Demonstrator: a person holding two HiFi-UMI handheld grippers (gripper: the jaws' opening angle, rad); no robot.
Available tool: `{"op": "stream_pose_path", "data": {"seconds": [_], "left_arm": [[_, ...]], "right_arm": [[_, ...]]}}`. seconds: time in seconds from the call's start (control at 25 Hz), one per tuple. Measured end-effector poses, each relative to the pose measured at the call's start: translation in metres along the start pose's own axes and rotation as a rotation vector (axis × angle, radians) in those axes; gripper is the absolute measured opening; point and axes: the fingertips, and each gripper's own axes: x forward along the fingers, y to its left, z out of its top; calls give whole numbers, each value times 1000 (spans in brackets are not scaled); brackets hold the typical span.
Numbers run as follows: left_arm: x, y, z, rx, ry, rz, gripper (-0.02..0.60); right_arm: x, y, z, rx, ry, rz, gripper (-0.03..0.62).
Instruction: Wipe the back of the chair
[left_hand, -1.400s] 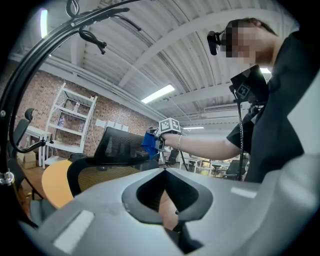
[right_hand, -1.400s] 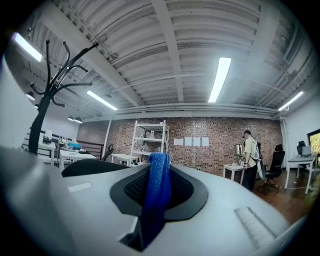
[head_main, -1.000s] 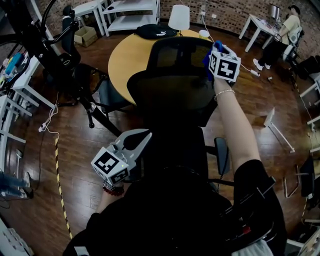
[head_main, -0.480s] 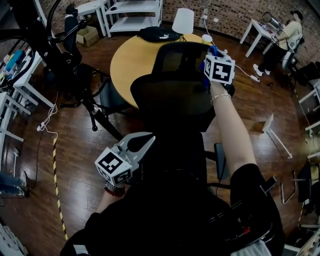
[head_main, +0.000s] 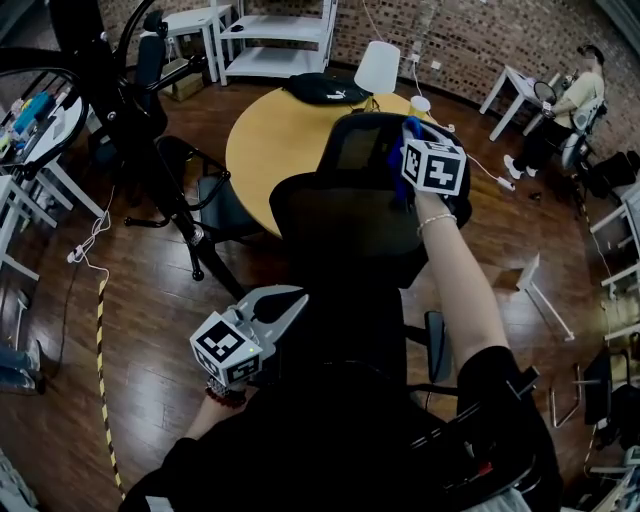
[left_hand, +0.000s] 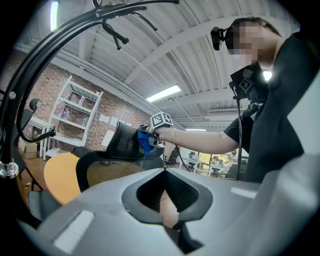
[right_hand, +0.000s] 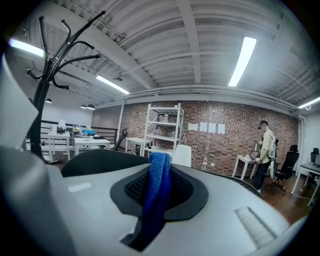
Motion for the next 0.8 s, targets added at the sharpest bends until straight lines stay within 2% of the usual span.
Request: {"op": "stream_pose_path", "data": {"seconds": [0.24, 0.52, 0.8], "left_arm": [[-13, 8, -3, -21, -14, 17, 6], [-25, 17, -12, -59, -7, 59, 6], [-36, 15, -4, -41, -20, 98, 6]], "right_arm": [[10, 42, 9, -35, -25, 85, 40], [15, 93, 14, 11, -35, 260, 40], [10, 133, 27, 18, -49, 377, 40]]}}
